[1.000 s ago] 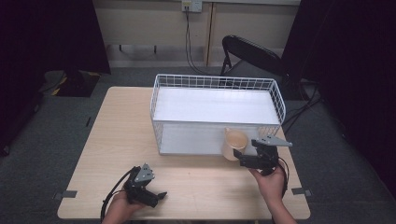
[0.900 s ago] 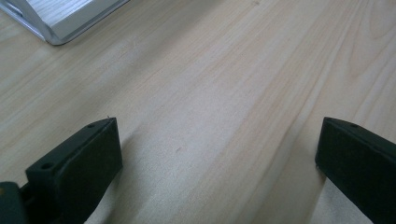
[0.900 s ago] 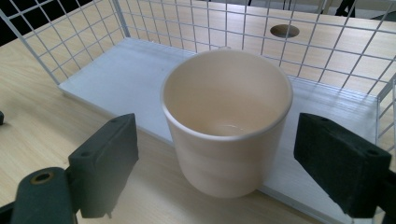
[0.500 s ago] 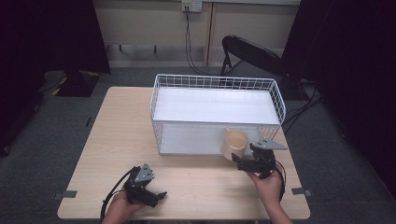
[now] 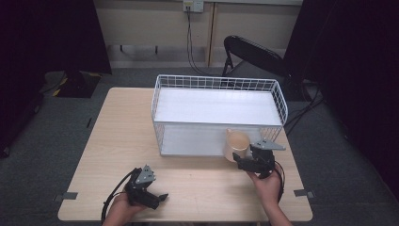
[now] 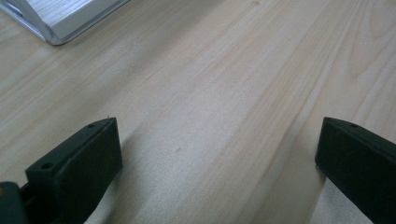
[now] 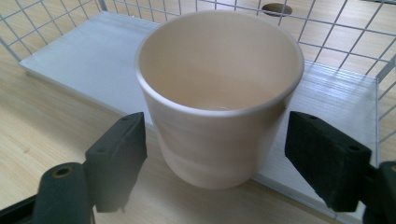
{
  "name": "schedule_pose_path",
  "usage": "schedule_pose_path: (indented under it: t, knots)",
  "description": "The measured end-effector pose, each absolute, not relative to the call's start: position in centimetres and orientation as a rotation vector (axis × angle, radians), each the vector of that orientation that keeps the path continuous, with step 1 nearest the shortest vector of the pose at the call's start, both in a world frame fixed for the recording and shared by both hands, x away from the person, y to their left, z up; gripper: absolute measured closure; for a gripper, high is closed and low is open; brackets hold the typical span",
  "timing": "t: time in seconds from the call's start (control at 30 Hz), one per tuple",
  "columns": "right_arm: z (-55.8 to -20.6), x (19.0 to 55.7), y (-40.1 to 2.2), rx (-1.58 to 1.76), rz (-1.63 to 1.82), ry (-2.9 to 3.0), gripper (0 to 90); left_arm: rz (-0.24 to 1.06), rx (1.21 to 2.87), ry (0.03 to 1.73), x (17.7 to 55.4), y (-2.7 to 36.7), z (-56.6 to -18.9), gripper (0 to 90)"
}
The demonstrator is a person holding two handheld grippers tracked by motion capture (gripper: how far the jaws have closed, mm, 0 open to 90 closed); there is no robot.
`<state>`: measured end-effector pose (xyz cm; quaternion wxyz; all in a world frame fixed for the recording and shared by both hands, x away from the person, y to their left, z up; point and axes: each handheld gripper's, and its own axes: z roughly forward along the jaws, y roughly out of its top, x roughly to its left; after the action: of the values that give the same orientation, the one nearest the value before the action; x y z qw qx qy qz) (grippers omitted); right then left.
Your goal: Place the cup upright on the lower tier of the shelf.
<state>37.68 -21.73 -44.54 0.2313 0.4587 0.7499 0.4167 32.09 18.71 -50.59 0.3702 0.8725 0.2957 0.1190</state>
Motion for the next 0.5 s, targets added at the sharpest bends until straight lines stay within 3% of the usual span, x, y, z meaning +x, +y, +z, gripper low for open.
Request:
schedule_pose_path:
  t: [0.2, 0.5]
  knots:
    - [-44.48, 37.83, -21.59, 1.279, 1.148, 2.046, 24.8, 0.305, 2.238, 0.759, 32.09, 18.71, -50.58, 0.0]
    - [-44.71, 37.87, -21.23, 1.281, 1.141, 2.036, 40.6, 0.306, 2.238, 0.759, 32.08, 18.71, -50.59, 0.0]
